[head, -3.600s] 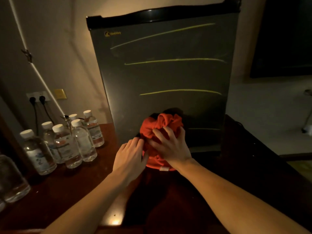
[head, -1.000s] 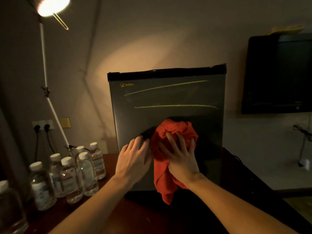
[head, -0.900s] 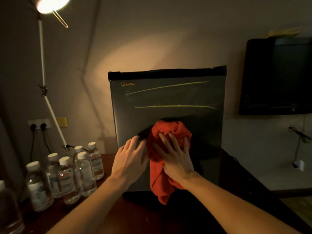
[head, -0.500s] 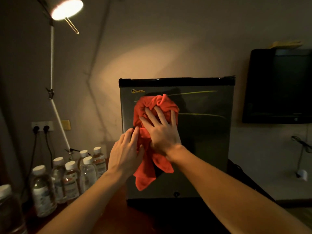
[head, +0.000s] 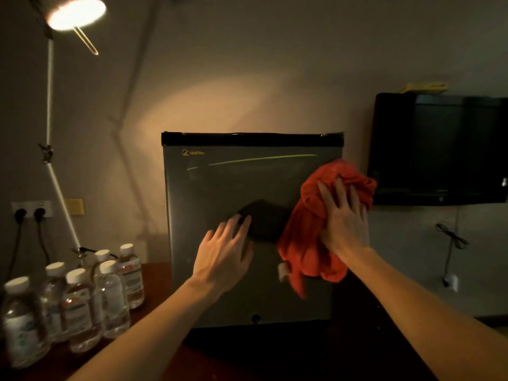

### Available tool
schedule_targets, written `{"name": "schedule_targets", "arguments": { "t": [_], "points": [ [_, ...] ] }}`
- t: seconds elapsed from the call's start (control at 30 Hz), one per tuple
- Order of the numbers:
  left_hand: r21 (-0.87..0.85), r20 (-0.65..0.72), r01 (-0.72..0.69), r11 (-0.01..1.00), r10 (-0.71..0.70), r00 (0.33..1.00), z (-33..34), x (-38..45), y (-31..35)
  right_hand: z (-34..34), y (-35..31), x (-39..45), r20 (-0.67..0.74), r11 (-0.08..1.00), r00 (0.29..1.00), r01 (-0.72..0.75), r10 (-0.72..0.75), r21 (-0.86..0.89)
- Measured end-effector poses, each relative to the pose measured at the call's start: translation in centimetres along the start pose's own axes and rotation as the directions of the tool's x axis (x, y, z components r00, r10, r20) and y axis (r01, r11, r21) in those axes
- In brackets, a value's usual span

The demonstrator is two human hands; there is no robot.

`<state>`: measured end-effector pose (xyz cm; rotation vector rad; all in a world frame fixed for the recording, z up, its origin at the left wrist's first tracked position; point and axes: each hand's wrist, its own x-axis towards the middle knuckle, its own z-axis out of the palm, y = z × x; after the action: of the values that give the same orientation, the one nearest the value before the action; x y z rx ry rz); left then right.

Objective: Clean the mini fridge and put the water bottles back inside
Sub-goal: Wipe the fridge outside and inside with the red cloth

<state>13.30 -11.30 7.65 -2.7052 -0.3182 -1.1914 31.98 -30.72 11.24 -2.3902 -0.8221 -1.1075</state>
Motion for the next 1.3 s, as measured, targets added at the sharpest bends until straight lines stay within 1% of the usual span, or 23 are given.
{"name": "schedule_targets", "arguments": {
  "t": [0.07, 0.13, 0.27, 0.37, 0.47, 0.57, 0.67, 0.73, 0.77, 0.83, 0.93, 1.03, 1.13, 1.23, 1.3],
  "points": [
    [0.005, -0.003, -0.005, 1.000, 0.005, 1.000, 0.1, 0.7, 0.5, 0.1, -0.3, 0.1, 0.004, 0.999, 1.000, -0.019, 0.019, 0.033],
    [0.012, 0.003, 0.020, 1.000, -0.020, 1.000, 0.2, 1.0, 0.6, 0.9, -1.9, -0.9, -0.004, 0.998, 1.000, 0.002, -0.002, 0.058],
    [0.073, 0.056, 0.038, 0.997, -0.042, 0.998, 0.0, -0.2, -0.2, 3.3, -5.9, -3.5, 0.010, 0.988, 0.989, 0.150, -0.151, 0.047],
    [0.113, 0.065, 0.044, 0.993, -0.051, 0.997, -0.6, -1.1, -1.9, 3.8, -8.0, -3.6, -0.020, 0.969, 0.971, 0.237, -0.237, 0.064],
    [0.144, 0.035, 0.068, 0.987, -0.073, 0.997, -1.7, -1.3, -3.9, 3.3, -10.6, -2.2, -0.093, 0.931, 0.928, 0.363, -0.360, 0.025],
    [0.139, -0.012, 0.112, 0.984, -0.112, 0.994, -3.1, -1.2, -5.8, 2.3, -15.0, 0.1, -0.145, 0.870, 0.859, 0.493, -0.490, -0.021],
    [0.112, -0.051, 0.164, 0.980, -0.159, 0.986, -4.2, -1.2, -7.3, 0.9, -19.7, 2.5, -0.092, 0.798, 0.794, 0.603, -0.601, -0.017],
    [0.073, -0.088, 0.222, 0.972, -0.216, 0.972, -4.6, -1.5, -8.3, 0.3, -21.6, 3.6, -0.060, 0.782, 0.780, 0.624, -0.623, -0.014],
    [0.066, -0.095, 0.237, 0.969, -0.231, 0.968, -4.8, -1.6, -8.6, 0.2, -22.0, 3.8, -0.054, 0.781, 0.779, 0.624, -0.624, -0.028],
    [0.072, -0.098, 0.220, 0.973, -0.212, 0.972, -4.8, -1.7, -9.0, 0.3, -21.8, 3.8, -0.068, 0.793, 0.790, 0.606, -0.609, -0.057],
    [0.060, -0.102, 0.176, 0.982, -0.170, 0.980, -4.6, -1.2, -8.3, 0.5, -20.1, 3.6, -0.107, 0.836, 0.829, 0.544, -0.548, -0.066],
    [0.074, -0.103, 0.117, 0.990, -0.109, 0.989, -4.0, -0.3, -6.7, -0.3, -17.0, 3.9, -0.118, 0.902, 0.894, 0.429, -0.432, -0.048],
    [0.081, -0.081, 0.051, 0.995, -0.044, 0.996, -3.1, 0.5, -5.2, -1.1, -12.1, 4.0, -0.105, 0.954, 0.949, 0.294, -0.299, -0.057],
    [0.062, -0.067, 0.036, 0.997, -0.032, 0.997, -2.2, 0.9, -3.8, -1.2, -6.4, 3.8, -0.108, 0.989, 0.984, 0.140, -0.143, -0.040],
    [0.064, -0.046, 0.031, 0.997, -0.028, 0.999, -1.7, 0.8, -3.2, -1.6, -4.1, 3.8, -0.117, 0.997, 0.990, 0.076, -0.078, -0.028]
  ]
}}
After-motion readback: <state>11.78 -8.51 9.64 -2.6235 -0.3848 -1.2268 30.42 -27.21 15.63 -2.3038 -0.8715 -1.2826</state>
